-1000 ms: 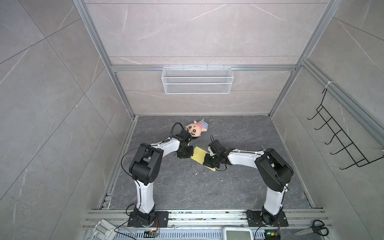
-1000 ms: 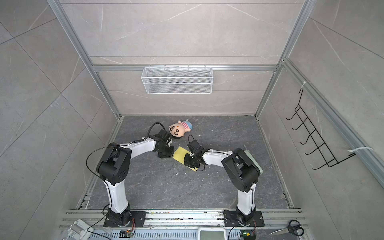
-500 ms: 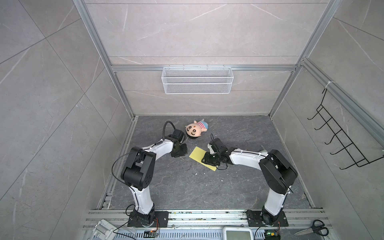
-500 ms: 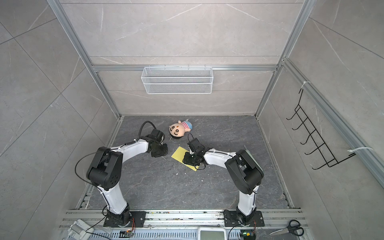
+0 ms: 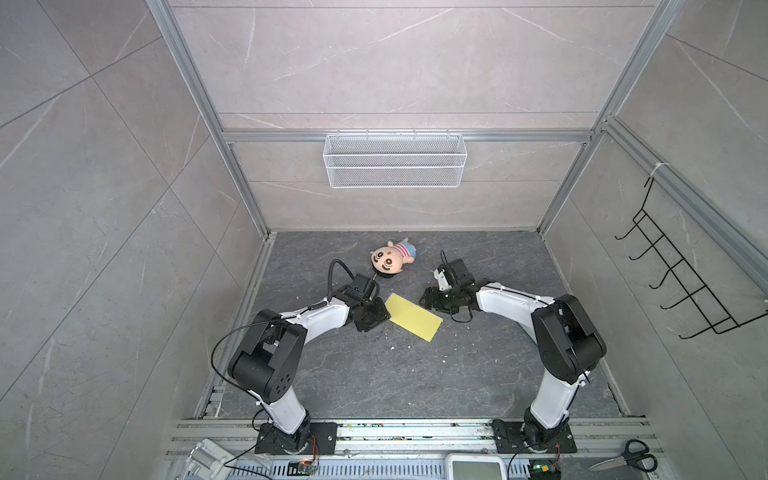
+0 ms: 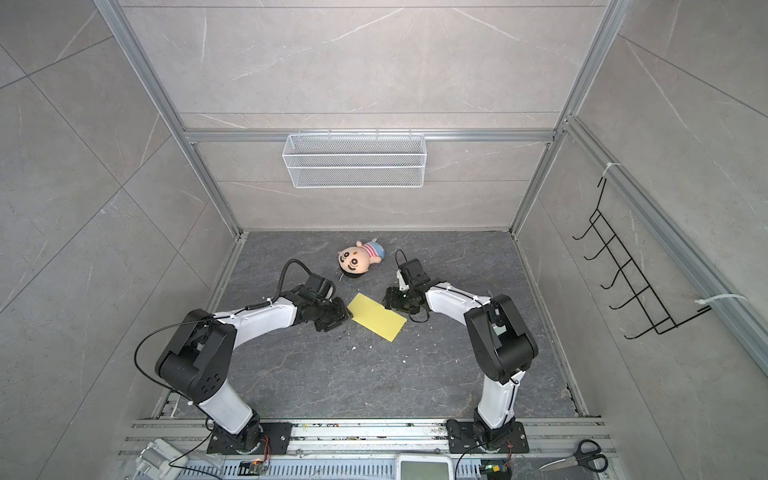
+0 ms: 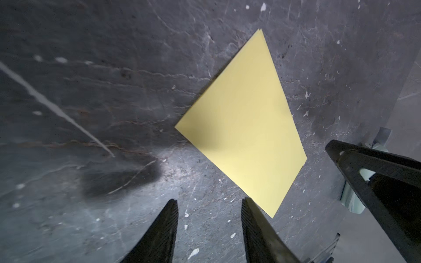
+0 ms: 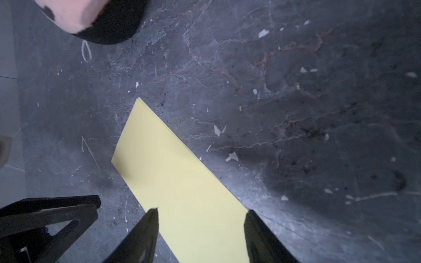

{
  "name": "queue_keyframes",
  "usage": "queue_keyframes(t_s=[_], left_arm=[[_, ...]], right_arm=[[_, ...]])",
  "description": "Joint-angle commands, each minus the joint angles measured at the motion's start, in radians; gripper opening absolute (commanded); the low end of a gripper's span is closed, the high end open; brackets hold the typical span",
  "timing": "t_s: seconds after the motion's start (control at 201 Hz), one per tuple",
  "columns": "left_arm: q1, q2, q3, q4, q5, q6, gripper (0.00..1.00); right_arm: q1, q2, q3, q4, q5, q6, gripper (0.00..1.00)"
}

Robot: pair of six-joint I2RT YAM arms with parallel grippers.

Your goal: Fold a paper plane with a square sheet of paper (pick it up from the middle)

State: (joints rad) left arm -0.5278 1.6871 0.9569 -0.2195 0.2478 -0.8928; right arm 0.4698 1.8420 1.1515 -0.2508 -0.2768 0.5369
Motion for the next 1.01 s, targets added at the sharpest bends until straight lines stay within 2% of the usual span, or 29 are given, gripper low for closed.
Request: queue_keyframes(t_s=[0.0,0.373,0.558,0.692,0.886,1.001], left_arm=[[-0.004,0.027,0.020,0.049,0.038,-0.051,0.49],[-0.002,0.086,0.036,0.025,0.035,-0.032,0.50],[0.002,0.106,0.056,0.020,0.028,-0.013,0.50],[0.021,0.153,0.098,0.019,0.030,0.013,0.49],[0.066,0.223,0.180,-0.006,0.050,0.080,0.43],[0.085,0.263,0.242,-0.022,0.101,0.138,0.41]], right_arm=[[-0.003,0.044,0.032,-0.085,-0.006,-0.050,0.64],[-0.011,0.079,0.037,-0.186,0.088,-0.061,0.68],[-0.010,0.045,-0.018,-0.209,0.000,-0.069,0.66],[0.003,-0.003,-0.106,-0.167,-0.104,-0.024,0.63],[0.080,-0.045,-0.217,0.004,-0.241,0.111,0.61],[0.095,-0.044,-0.263,0.158,-0.303,0.199,0.60]])
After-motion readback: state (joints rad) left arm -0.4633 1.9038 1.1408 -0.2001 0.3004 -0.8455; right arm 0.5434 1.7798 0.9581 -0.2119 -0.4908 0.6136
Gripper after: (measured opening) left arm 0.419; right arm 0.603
